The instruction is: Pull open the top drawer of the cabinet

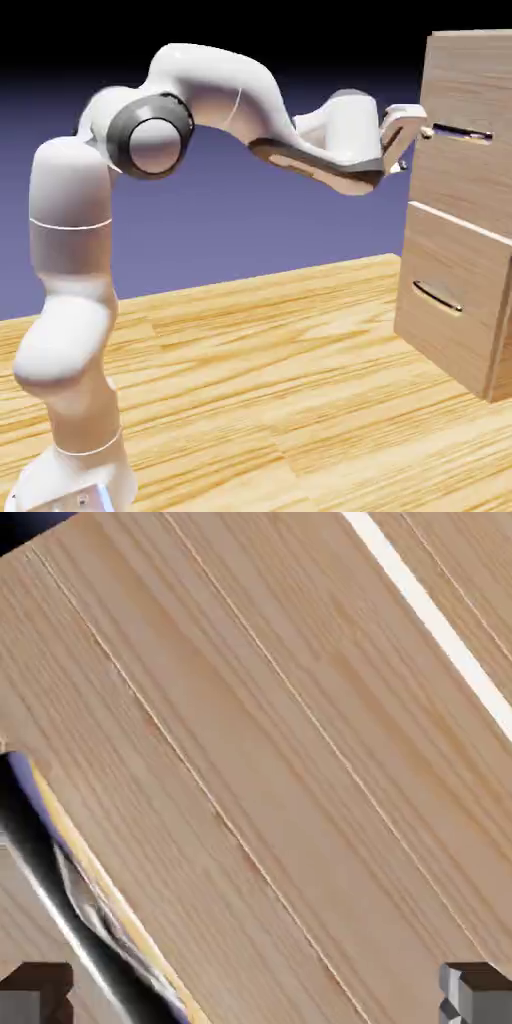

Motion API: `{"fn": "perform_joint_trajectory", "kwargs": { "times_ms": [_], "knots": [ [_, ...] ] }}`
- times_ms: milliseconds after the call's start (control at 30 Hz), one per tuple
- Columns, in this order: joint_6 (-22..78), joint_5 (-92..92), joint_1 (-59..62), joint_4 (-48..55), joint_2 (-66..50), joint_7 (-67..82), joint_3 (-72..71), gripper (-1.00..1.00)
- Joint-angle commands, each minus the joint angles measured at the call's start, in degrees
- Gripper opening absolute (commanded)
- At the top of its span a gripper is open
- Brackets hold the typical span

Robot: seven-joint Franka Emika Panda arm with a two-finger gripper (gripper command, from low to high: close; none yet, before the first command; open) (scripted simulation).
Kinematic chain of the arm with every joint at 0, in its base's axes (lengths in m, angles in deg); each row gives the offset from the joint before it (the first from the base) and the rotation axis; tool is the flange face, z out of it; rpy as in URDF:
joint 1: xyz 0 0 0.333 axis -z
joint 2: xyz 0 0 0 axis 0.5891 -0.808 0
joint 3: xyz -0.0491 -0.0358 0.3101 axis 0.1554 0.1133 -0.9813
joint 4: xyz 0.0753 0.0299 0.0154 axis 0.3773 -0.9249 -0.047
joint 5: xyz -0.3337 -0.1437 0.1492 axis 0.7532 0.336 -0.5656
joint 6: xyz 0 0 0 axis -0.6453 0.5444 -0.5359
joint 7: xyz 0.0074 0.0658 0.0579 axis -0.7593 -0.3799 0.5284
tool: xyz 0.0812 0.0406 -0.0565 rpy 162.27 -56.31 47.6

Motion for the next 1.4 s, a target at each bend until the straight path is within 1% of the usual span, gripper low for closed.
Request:
{"fn": "perform_joint_trajectory", "kwargs": {
  "times_ms": [0, 167, 200, 400, 433, 467, 500, 633, 967, 1167, 1367],
  "knots": [
    [0.11, 2.50, 0.45, 1.28, -0.82, 2.27, -0.59, 0.00],
    [0.60, 13.88, 2.55, 7.14, -4.54, 12.62, -3.27, 0.00],
    [0.60, 13.88, 2.55, 7.14, -4.54, 12.62, -3.27, 0.00],
    [-0.84, 6.21, -2.42, 19.60, -15.05, 24.95, -0.26, 0.00],
    [-0.91, 5.86, -2.65, 20.16, -15.52, 25.50, -0.12, 0.00],
    [-0.91, 5.86, -2.65, 20.16, -15.52, 25.50, -0.12, -1.00],
    [-0.91, 5.86, -2.65, 20.16, -15.52, 25.50, -0.12, -1.00],
    [0.19, 11.15, 0.59, 11.86, -8.71, 17.35, -2.11, -1.00],
    [0.33, 23.54, 6.00, -8.00, 11.36, -5.81, -3.94, -1.00],
    [-0.70, 30.55, 2.96, -18.79, 23.81, -18.88, 0.01, -1.00],
    [-2.39, 34.70, -2.95, -29.54, 36.27, -26.73, 5.50, -1.00]
  ]
}}
